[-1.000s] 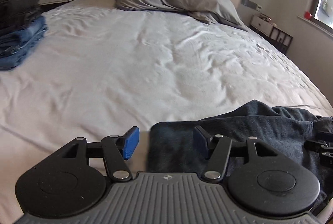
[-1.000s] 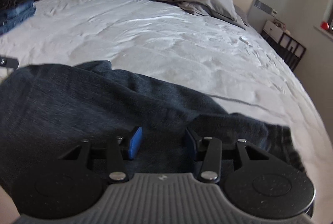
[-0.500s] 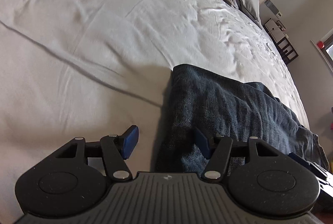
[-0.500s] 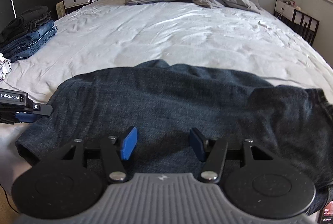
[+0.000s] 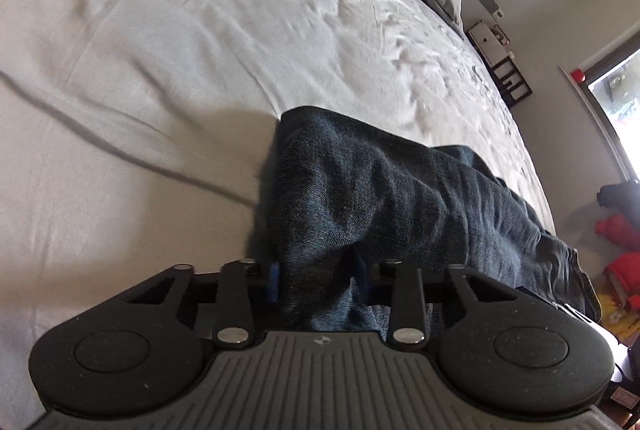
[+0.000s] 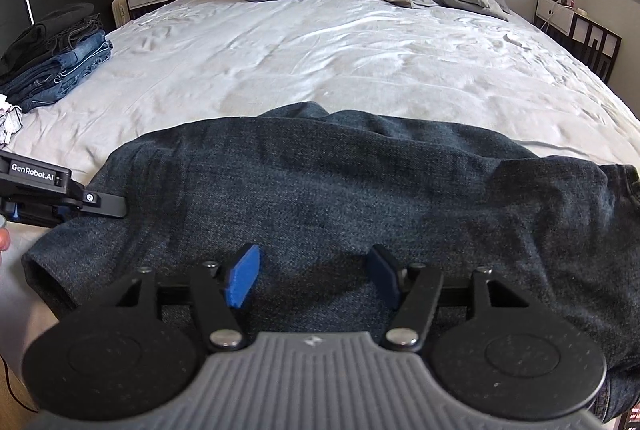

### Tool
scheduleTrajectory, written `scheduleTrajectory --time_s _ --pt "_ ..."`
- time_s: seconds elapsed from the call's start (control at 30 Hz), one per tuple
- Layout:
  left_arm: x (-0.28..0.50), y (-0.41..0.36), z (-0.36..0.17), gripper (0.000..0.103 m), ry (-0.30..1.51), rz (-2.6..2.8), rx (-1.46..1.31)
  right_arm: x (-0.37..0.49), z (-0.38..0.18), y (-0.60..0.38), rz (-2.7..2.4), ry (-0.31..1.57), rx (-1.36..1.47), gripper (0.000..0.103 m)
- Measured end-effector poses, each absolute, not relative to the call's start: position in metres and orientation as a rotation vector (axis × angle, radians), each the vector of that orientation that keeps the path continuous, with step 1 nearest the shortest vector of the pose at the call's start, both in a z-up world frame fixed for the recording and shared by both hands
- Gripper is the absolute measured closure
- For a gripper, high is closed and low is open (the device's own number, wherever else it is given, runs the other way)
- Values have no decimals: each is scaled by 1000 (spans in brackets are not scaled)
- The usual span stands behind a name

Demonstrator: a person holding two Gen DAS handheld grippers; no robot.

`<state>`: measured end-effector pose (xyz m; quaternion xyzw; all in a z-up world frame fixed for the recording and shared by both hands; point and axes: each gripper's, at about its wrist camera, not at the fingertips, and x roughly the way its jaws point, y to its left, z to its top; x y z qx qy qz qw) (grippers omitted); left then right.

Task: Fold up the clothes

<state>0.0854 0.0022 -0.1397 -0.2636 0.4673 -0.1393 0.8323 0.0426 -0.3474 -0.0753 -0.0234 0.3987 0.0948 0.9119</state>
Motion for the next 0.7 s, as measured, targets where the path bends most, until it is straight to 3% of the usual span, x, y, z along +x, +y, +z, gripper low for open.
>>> scheduleTrajectory --time_s 0.07,0.17,0.47,0.7 --pt "80 -5 -129 88 952 -279 -492 43 -74 -347 195 825 -50 39" --pt "73 -11 -111 92 904 -255 -448 44 -73 -347 193 830 -52 39" --pt "65 6 -60 94 789 -239 -420 47 -62 -326 247 833 -36 39" --pt "53 78 -37 94 768 -99 -438 50 -57 -268 414 864 -41 39"
